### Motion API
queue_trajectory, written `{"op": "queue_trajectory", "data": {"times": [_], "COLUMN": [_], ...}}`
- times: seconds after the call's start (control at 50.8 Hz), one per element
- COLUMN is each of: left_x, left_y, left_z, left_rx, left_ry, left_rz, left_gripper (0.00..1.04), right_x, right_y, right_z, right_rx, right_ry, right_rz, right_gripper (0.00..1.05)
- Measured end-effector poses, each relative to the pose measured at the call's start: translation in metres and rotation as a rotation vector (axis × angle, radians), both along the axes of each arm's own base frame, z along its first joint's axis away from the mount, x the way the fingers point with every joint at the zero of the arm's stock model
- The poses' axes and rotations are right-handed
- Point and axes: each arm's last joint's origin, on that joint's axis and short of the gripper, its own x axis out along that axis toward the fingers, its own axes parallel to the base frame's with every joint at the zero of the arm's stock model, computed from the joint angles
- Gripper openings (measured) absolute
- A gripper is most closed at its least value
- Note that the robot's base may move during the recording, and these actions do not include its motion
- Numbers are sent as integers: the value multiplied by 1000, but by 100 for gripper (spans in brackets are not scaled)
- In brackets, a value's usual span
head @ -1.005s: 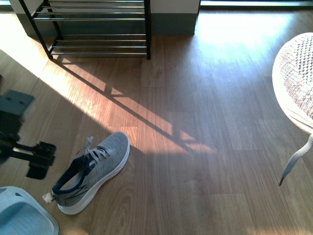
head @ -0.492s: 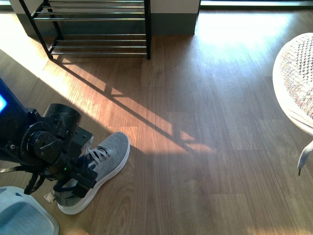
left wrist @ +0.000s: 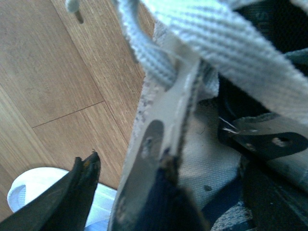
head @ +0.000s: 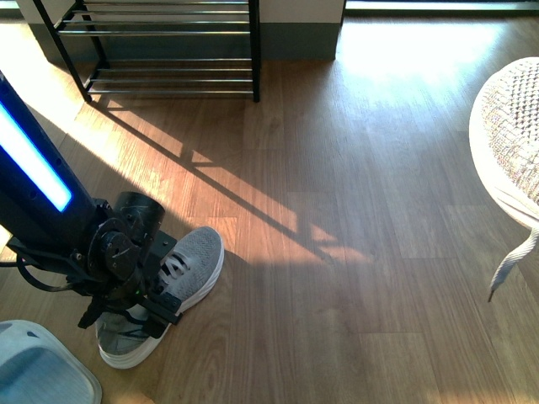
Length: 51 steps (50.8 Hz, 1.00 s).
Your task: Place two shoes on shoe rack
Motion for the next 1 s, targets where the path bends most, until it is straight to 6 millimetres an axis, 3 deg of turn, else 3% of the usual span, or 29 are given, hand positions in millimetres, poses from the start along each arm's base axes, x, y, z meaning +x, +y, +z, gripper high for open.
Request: {"op": "queue_trajectory", "data": {"times": [0.217,0.552,0.788,0.906,1.005], "left_x": [-3,-2,-4,-4,-1], "left_y": [-3,1,1,-2,-3], "left_z": [-5,-2,14,36,69], "left_rx": [-11,-31,-153,-212,-251], "left_ry": [5,-23,-80,-157,-262], "left_rz": [19,107,191,235,266], "left_gripper": [45,1,2,2,2], "right_x": [0,0,0,0,0], "right_y": [0,0,0,0,0], "right_z": [0,0,0,0,0], "right_rx": [0,0,0,0,0], "right_ry": [0,0,0,0,0], "right_rz": [0,0,0,0,0], "right_gripper": [1,1,1,1,1]}}
